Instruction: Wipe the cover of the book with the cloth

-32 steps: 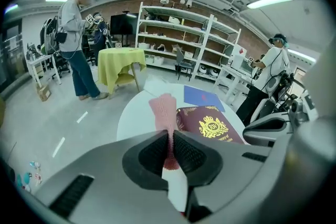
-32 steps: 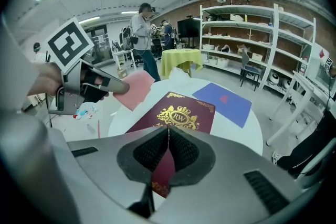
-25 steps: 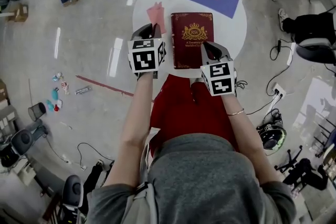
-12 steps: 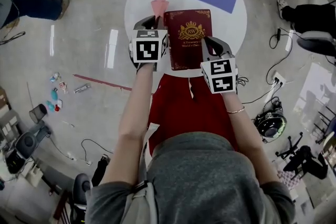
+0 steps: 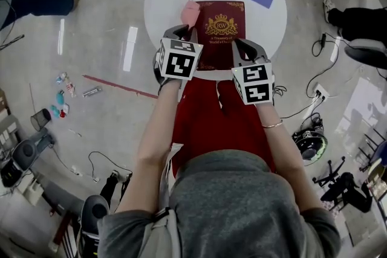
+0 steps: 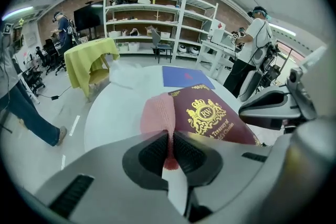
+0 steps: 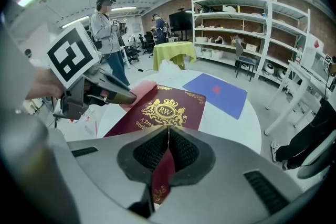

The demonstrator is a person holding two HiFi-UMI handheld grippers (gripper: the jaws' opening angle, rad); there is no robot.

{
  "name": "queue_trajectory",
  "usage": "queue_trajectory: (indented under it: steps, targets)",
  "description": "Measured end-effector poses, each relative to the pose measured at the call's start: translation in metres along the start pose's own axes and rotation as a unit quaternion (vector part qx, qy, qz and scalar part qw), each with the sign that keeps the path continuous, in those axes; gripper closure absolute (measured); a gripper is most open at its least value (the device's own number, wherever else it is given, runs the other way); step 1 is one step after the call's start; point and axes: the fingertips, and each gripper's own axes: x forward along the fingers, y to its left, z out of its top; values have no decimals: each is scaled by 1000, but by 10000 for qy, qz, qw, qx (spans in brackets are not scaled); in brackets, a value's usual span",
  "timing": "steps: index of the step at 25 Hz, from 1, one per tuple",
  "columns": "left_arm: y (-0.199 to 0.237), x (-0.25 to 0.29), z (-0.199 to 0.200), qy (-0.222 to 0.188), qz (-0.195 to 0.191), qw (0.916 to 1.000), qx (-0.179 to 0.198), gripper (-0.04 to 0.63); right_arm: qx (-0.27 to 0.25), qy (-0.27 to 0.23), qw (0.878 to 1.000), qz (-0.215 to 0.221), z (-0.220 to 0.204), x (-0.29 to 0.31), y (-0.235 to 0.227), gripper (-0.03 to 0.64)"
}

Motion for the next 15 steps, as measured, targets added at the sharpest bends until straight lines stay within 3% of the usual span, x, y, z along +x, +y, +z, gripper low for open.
queue_trajectory:
  steps: [15]
  targets:
    - [-45,-30,-61,142,88,9984,-542,561,-395,56,9986,347,-36,-26,20,588]
